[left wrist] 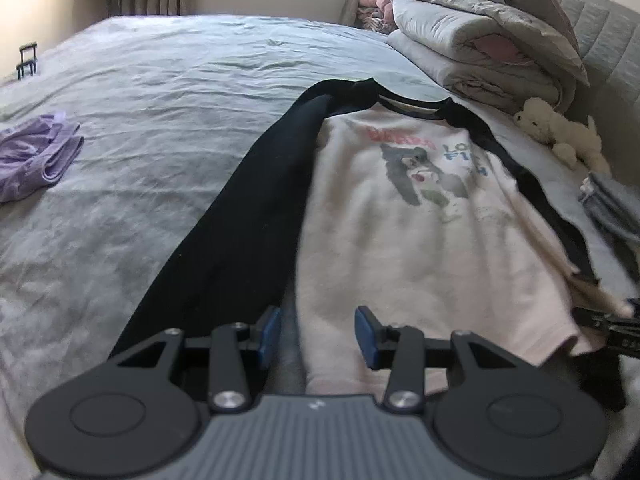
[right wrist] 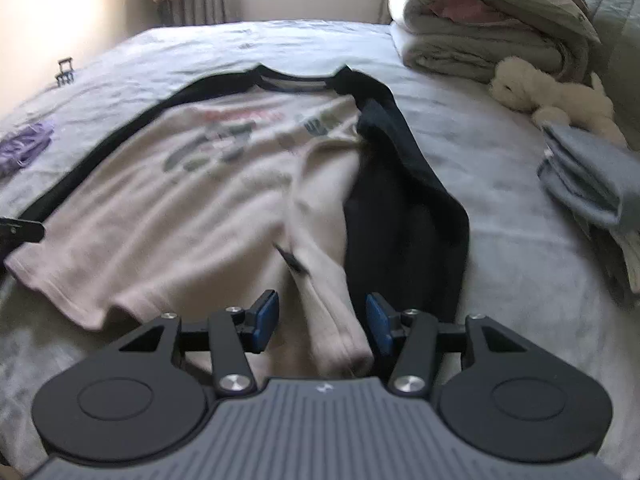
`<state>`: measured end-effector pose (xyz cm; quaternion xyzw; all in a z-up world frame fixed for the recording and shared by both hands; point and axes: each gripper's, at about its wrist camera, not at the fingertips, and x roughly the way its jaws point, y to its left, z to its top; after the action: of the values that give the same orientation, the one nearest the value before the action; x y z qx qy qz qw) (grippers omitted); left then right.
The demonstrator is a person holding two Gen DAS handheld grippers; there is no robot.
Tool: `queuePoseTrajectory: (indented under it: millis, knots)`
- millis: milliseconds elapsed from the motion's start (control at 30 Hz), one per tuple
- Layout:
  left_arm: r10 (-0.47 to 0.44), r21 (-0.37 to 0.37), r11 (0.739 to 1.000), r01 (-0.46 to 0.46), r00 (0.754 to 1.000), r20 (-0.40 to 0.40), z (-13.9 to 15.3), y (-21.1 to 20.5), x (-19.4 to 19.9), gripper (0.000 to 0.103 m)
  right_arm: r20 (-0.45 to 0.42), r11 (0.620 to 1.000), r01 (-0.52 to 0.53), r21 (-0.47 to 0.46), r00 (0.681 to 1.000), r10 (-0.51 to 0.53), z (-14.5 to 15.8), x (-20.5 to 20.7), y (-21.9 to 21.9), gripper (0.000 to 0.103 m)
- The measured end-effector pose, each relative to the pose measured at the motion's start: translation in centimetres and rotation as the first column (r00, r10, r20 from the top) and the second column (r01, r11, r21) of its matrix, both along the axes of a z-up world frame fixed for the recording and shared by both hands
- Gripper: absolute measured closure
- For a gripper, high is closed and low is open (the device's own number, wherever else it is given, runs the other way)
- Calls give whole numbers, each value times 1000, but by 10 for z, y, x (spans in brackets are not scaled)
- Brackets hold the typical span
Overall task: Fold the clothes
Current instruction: 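Lay the sweatshirt flat on the bed and open both grippers, then pinch the sweatshirt hem with the right gripper while the left gripper pinches the hem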
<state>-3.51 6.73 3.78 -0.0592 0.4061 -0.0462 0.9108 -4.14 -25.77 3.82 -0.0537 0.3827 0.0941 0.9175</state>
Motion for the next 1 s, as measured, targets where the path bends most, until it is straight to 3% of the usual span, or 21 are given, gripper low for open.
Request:
queuePoseTrajectory:
  millis: [267,300,367,433,533,633,767,900,1000]
  knots:
    - [13,13,1000,-13,1000,13,-9,-7,-3,52,5,1000,16,-3,1000,-16,-4,-4,3,53]
    - [19,-2,1000,-19,1000,8,-9,-7,-3,55,6,1000,24,-1,1000,-24,-4,-5,3,71]
    - [21,-13,1000,-21,1000,2,-11,-9,-5,73,11,999,45,-4,999,-45,-3,-7,1,92]
    - [16,-37,999,-17,1000,-5,-14,-7,-4,96,6,998,59,15,998,-59,-3,-8,-2,92]
    - [52,-137,989,-56,998,-35,-11,7,-1,98,2,997,71,30,997,-71,-3,-10,-5,93]
    - [85,-197,976,-87,996,-21,1,22,-3,98,-16,986,95,139,996,-93,2,-9,-16,94]
    - [86,-220,972,-84,996,1,14,35,-10,98,-41,960,117,255,993,-110,8,-10,-29,94]
    - [88,-201,976,-84,996,9,18,38,-14,98,-58,961,144,238,989,-134,7,-10,-31,94]
    - [74,-203,977,-67,997,26,28,40,-21,98,-43,945,152,291,988,-145,13,-18,-41,94]
